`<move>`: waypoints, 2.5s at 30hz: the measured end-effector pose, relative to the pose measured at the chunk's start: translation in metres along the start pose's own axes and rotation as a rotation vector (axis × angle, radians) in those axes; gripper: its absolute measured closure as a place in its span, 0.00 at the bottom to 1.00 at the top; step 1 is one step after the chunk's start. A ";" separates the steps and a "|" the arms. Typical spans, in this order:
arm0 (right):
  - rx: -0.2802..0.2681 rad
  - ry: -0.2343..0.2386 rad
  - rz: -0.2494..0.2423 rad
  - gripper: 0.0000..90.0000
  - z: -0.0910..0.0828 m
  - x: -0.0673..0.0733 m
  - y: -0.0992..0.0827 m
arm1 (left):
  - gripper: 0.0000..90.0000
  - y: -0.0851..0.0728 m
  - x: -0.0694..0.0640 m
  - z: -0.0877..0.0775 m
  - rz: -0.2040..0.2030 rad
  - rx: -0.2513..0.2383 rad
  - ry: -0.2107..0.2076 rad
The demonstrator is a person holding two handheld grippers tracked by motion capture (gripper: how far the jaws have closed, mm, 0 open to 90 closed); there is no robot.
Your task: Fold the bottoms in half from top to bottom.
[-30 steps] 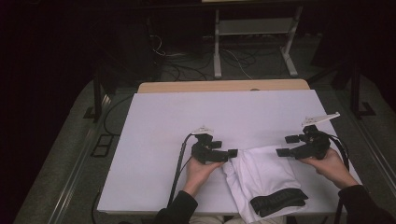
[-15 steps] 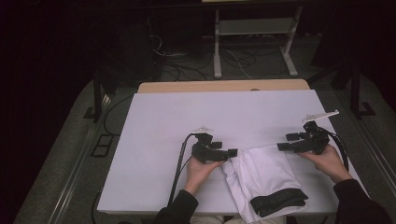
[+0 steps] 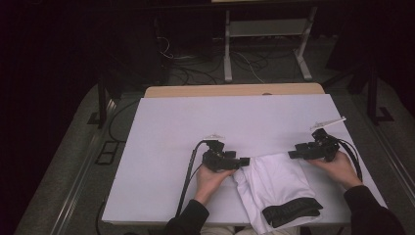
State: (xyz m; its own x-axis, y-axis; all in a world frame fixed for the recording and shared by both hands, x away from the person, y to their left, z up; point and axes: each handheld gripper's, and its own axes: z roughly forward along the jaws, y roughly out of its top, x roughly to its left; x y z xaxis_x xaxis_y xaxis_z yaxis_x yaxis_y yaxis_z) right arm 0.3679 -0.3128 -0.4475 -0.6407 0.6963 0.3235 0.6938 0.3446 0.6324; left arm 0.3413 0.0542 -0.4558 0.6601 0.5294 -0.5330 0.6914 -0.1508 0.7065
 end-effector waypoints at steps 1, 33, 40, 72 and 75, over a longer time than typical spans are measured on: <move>0.001 -0.007 -0.001 0.46 0.000 -0.001 0.000 | 0.28 0.000 0.000 0.000 -0.002 0.001 -0.003; -0.005 -0.091 -0.050 0.97 0.006 0.006 0.002 | 0.92 -0.006 -0.001 0.000 0.014 0.096 0.055; -0.026 -0.110 -0.055 0.97 0.003 0.011 0.002 | 0.93 -0.006 -0.007 -0.004 0.078 0.092 0.083; -0.075 -0.101 -0.095 0.97 0.026 0.028 0.049 | 0.93 0.019 -0.015 -0.047 0.182 0.076 0.190; -0.077 -0.099 -0.097 0.97 0.031 0.030 0.055 | 0.93 0.022 -0.014 -0.052 0.192 0.080 0.206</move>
State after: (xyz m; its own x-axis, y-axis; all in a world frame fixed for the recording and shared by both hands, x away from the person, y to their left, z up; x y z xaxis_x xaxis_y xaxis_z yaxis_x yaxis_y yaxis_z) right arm 0.3968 -0.2537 -0.4250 -0.6656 0.7218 0.1894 0.6004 0.3672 0.7104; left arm 0.3322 0.0872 -0.4089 0.7133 0.6418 -0.2816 0.5861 -0.3258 0.7419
